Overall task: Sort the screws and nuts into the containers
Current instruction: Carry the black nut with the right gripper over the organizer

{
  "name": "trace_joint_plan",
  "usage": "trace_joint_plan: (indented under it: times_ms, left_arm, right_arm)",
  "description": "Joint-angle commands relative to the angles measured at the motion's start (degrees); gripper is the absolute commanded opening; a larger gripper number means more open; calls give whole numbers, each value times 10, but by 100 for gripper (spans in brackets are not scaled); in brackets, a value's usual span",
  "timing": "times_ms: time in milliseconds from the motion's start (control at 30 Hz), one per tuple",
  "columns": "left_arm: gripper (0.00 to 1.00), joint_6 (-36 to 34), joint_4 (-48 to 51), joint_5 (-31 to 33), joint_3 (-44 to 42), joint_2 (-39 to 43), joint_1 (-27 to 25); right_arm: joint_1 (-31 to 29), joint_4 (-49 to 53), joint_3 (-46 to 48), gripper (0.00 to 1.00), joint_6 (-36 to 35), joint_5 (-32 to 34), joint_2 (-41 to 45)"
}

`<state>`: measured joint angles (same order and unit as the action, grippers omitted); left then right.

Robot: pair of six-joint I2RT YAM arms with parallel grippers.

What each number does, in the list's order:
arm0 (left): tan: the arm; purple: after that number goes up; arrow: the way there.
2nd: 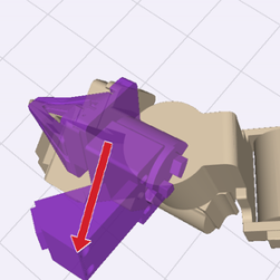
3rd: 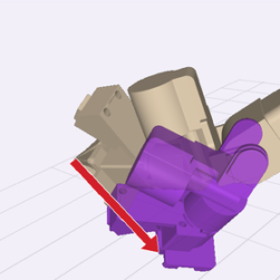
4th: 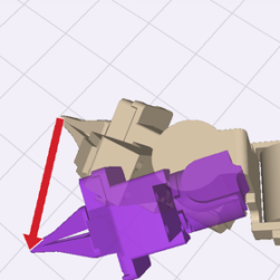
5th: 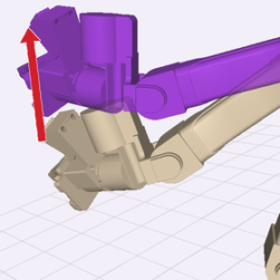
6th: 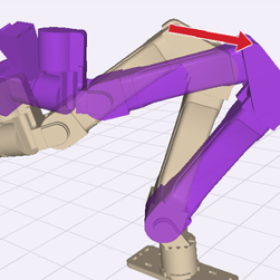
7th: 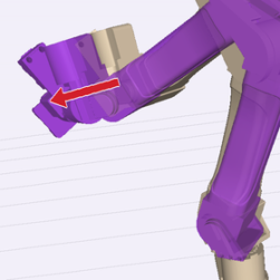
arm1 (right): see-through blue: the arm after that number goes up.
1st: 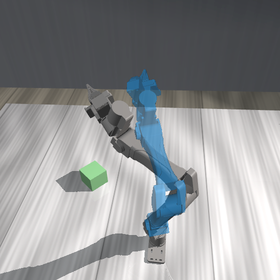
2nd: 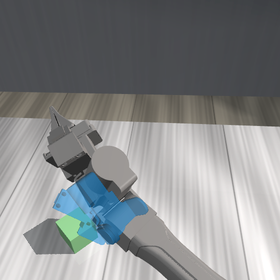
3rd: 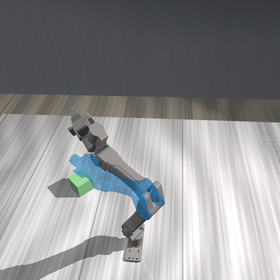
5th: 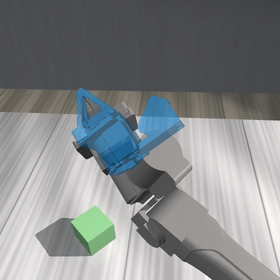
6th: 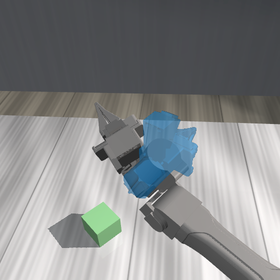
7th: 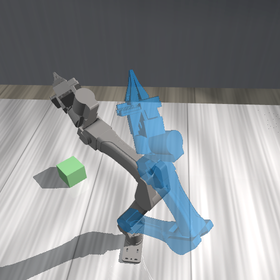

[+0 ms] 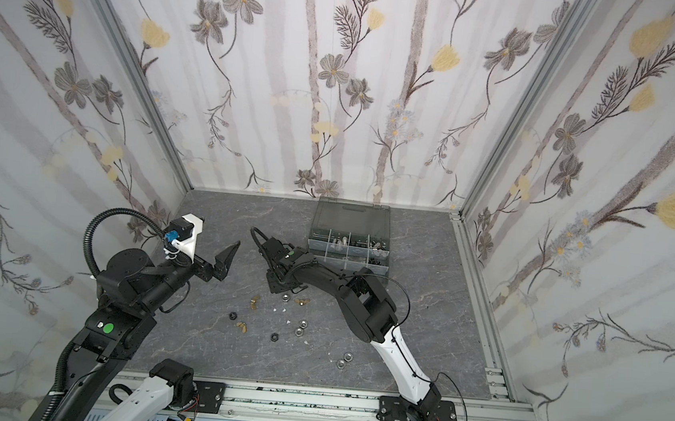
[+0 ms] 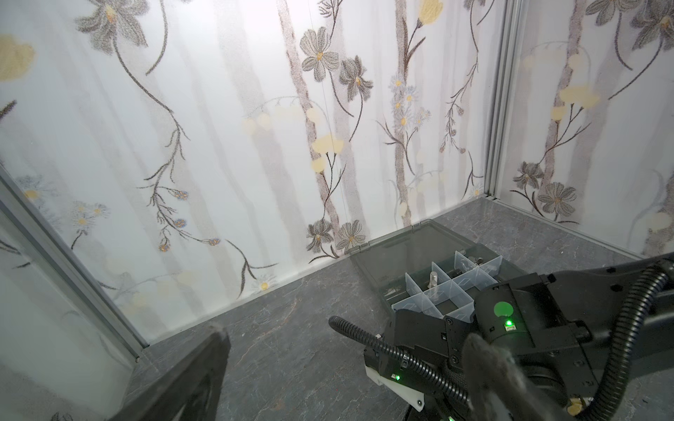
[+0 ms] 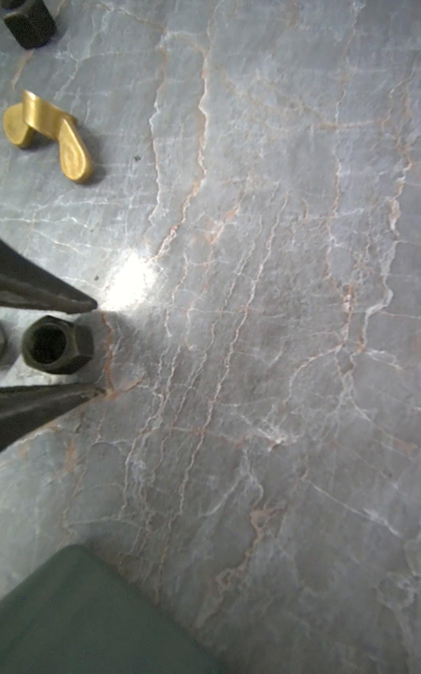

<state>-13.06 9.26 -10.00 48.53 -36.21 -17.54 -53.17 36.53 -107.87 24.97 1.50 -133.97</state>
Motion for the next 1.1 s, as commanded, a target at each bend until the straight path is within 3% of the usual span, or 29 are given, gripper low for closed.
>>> trace_joint_plan:
  times_ms: [0, 200, 700, 1067]
  left_arm:
    - [100, -5, -3, 10, 7, -2, 0]
    - [100, -34, -3, 32, 9, -1, 0]
    - [100, -49, 10, 40, 27, -18, 0]
    - [100, -51, -6, 36, 47, -65, -1]
  right_arm:
    - [0, 13, -2, 27, -5, -5, -11]
    - [0, 32, -2, 19, -19, 11, -2]
    - [57, 38, 44, 16, -46, 26, 136]
    - [236, 39, 163, 16, -136, 81, 244]
